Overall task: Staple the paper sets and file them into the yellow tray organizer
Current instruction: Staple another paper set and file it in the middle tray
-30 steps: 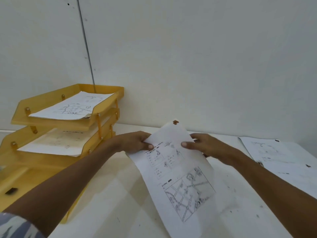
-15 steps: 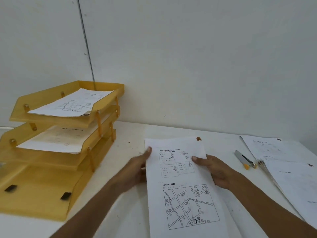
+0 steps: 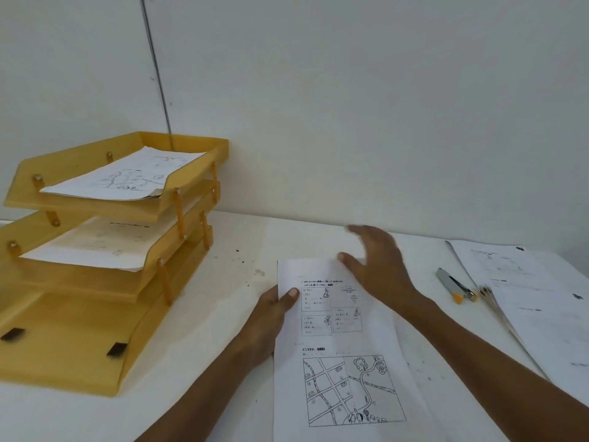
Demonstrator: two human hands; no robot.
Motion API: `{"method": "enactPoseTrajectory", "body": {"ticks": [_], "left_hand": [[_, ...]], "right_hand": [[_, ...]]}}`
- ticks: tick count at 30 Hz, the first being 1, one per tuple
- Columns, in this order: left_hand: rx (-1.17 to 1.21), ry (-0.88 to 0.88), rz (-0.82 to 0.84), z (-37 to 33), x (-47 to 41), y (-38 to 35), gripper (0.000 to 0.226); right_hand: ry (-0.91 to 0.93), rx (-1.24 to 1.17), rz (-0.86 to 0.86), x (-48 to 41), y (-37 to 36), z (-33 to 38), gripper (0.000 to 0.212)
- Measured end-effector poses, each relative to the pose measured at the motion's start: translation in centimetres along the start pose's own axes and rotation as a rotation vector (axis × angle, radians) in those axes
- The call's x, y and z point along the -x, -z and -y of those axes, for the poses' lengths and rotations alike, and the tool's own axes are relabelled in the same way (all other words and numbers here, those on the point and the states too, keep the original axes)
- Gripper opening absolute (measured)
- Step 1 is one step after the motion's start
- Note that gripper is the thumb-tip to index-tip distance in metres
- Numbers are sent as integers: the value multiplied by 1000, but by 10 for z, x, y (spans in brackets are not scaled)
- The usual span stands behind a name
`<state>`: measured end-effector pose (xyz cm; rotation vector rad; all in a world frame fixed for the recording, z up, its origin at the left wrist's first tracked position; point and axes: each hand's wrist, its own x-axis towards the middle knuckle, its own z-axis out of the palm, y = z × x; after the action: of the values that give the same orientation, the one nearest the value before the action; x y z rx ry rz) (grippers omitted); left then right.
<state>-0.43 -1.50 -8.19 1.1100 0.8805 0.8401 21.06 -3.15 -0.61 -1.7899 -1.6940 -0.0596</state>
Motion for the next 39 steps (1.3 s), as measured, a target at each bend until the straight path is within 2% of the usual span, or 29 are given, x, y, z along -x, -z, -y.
{"method": "enactPoseTrajectory", "body": {"ticks": [2,5,7,11,20,24,26,28,30,32,35,37,39], "left_hand": [[2,-15,22,1,1,1,32],[0,-35,68,3,3,2,33],[32,-23,81,2,5,3,33],[80,-3,94,1,6,7,34],[70,0,43,6,4,8,31],[36,-16,29,5,3,6,30],[51,-8,4,6,2,8,30],[78,-25,8,7,2,11,29],[109,-35,49,7,1,6,27],[138,-28,89,6,1,4,28],[153,-8,113,4,-1,1,29],[149,-4,105,2,0,0,29],[159,1,99,3,-1,-1,30]], "right_hand": [[173,43,215,-15,-8,23,45],[180,42,539,-31,-21,54,41],[118,-90,643,-40,-24,64,30],[43,-251,706,-52,-27,67,18],[-42,-367,686,-58,-38,53,12],[-76,-393,679,-56,-39,47,27],[-95,-403,580,-59,-31,38,35],[-156,-396,409,-62,-20,12,30],[-276,-229,230,-60,-3,-32,22],[-407,64,161,-50,15,-78,26],[-630,468,355,-24,33,-141,58],[-713,537,482,-9,37,-167,71],[-699,515,476,-2,36,-186,65]]}}
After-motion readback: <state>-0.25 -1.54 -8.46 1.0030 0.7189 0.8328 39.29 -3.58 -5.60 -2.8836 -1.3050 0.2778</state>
